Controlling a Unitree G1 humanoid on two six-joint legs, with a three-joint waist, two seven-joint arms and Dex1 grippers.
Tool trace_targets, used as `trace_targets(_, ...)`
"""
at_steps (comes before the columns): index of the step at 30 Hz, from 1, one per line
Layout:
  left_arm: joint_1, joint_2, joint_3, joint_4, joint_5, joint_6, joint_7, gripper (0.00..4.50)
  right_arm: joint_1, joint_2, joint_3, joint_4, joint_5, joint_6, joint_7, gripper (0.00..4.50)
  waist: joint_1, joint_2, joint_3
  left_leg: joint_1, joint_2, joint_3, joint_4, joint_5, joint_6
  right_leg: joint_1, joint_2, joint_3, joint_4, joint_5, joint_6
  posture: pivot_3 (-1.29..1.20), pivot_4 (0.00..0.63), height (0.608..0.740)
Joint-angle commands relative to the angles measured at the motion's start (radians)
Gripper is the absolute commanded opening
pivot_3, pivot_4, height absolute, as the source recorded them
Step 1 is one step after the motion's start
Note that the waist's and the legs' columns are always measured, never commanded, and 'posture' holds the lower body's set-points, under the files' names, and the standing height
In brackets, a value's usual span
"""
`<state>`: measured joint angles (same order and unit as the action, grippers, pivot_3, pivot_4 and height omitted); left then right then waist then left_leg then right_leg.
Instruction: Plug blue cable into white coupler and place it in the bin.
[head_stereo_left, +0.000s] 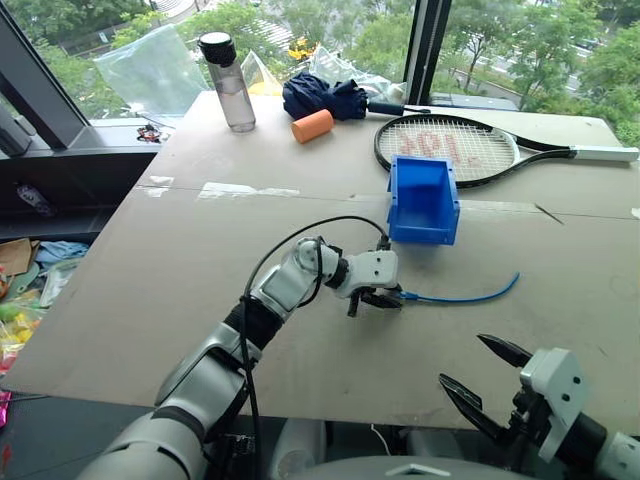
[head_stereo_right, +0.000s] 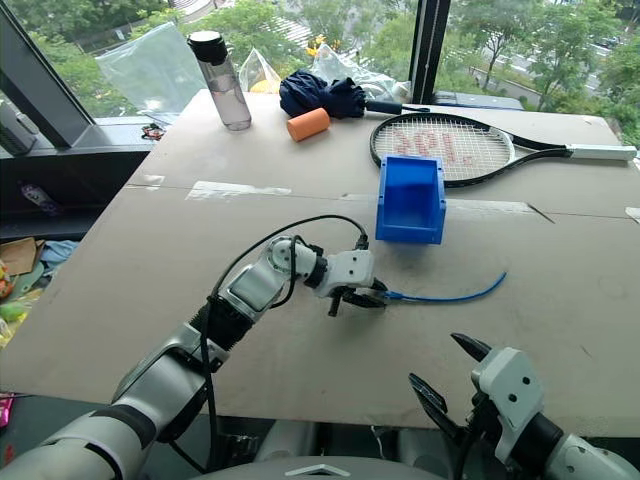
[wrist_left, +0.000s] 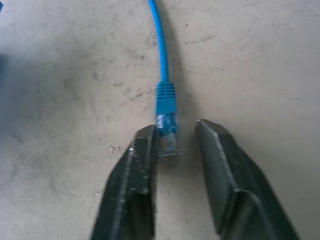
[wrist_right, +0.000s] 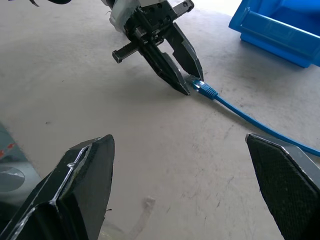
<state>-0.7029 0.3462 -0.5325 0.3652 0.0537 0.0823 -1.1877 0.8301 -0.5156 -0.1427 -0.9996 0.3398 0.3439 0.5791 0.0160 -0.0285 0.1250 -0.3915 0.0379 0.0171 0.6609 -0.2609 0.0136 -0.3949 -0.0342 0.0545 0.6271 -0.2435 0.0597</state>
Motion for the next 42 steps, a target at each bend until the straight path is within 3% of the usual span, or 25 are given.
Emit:
trace_targets(1, 0.003, -0.011, 0.033, -0.015, -0.043, 0.105, -0.031, 0.07, -0.033, 0.04, 0.02, 0.013, 0.064, 0.017, -0.025, 4.26, -0.002, 0.0, 0.0, 0.0, 0.0, 0.0, 0.0, 0.0, 0.0, 0.0, 0.0, 0.0, 0.0, 0.0, 0.0, 0.0, 0.15, 0.74)
trace_targets(8, -0.027, 0.013, 0.227, -0.283, -0.469, 0.724, -0.189, 0.07, -0.223, 0.16, 0.015, 0.096, 0.489, 0.172, -0.124, 4.26, -0.007, 0.001, 0.002, -0.005, 0.002, -0.004, 0.0, -0.001, 0.001, -0.003, 0.002, -0.004, 0.001, 0.002, -0.004, 0.0, 0.15, 0.74)
trace_targets(13, -0.045, 0.019, 0.32, -0.382, -0.636, 0.946, -0.138, 0.07, -0.403, 0.174, 0.015, 0.114, 0.704, 0.216, -0.232, 4.26, -0.009, 0.003, 0.002, -0.004, 0.001, -0.005, 0.0, -0.001, 0.001, -0.003, 0.002, -0.004, 0.001, 0.002, -0.004, 0.0, 0.15, 0.74)
trace_targets(16, -0.033, 0.039, 0.34, -0.432, -0.681, 0.979, -0.118, 0.07, -0.498, 0.173, 0.011, 0.125, 0.837, 0.216, -0.3, 4.26, -0.009, 0.003, 0.002, -0.004, 0.001, -0.007, 0.0, -0.001, 0.001, -0.002, 0.002, -0.005, 0.001, 0.003, -0.003, 0.0, 0.15, 0.74)
trace_targets(19, -0.013, 0.049, 0.357, -0.477, -0.721, 0.989, -0.098, 0.0, -0.572, 0.169, 0.01, 0.147, 0.972, 0.209, -0.361, 3.4, -0.011, 0.003, 0.002, -0.005, 0.001, -0.007, 0.0, -0.001, 0.001, -0.002, 0.002, -0.005, 0.001, 0.003, -0.003, 0.0, 0.15, 0.74)
trace_targets(25, -0.003, 0.039, 0.397, -0.523, -0.799, 1.021, -0.028, 0.0, -0.599, 0.122, 0.05, 0.139, 1.088, 0.22, -0.388, 0.5, -0.01, 0.003, 0.002, -0.005, 0.001, -0.008, 0.0, -0.001, 0.001, -0.002, 0.002, -0.006, 0.001, 0.003, -0.003, 0.0, 0.15, 0.74)
trace_targets(26, 0.0, 0.041, 0.397, -0.528, -0.807, 1.02, -0.023, 0.0, -0.604, 0.117, 0.052, 0.142, 1.094, 0.218, -0.391, 0.22, -0.011, 0.003, 0.002, -0.005, 0.001, -0.008, 0.0, -0.001, 0.001, -0.002, 0.002, -0.006, 0.001, 0.003, -0.003, 0.0, 0.15, 0.74)
trace_targets(27, 0.004, 0.041, 0.398, -0.534, -0.813, 1.019, -0.016, 0.0, -0.608, 0.111, 0.054, 0.145, 1.097, 0.217, -0.392, 0.06, -0.011, 0.003, 0.002, -0.005, 0.001, -0.008, 0.0, -0.001, 0.001, -0.002, 0.002, -0.005, 0.001, 0.003, -0.003, 0.0, 0.15, 0.74)
trace_targets(34, 0.011, 0.039, 0.406, -0.532, -0.841, 1.004, 0.026, 0.0, -0.64, 0.082, 0.048, 0.171, 1.148, 0.209, -0.389, 0.06, -0.016, 0.004, 0.002, -0.005, 0.001, -0.008, 0.0, -0.001, 0.001, -0.002, 0.002, -0.006, 0.001, 0.003, -0.003, 0.0, 0.15, 0.74)
trace_targets(40, 0.035, 0.097, 0.497, -0.531, -0.859, 0.981, 0.071, 2.76, -0.647, 0.083, 0.015, 0.182, 1.18, 0.173, -0.391, 0.0, -0.024, 0.004, 0.002, -0.004, 0.001, -0.008, 0.0, -0.001, 0.001, -0.002, 0.003, -0.006, 0.001, 0.003, -0.003, 0.0, 0.15, 0.74)
trace_targets(42, 0.1, 0.166, 0.561, -0.533, -0.793, 0.909, 0.125, 3.64, -0.632, 0.075, -0.013, 0.187, 1.178, 0.158, -0.378, 0.0, -0.029, 0.004, 0.003, -0.004, 0.001, -0.009, 0.0, -0.001, 0.001, -0.002, 0.003, -0.006, 0.001, 0.003, -0.003, 0.0, 0.15, 0.74)
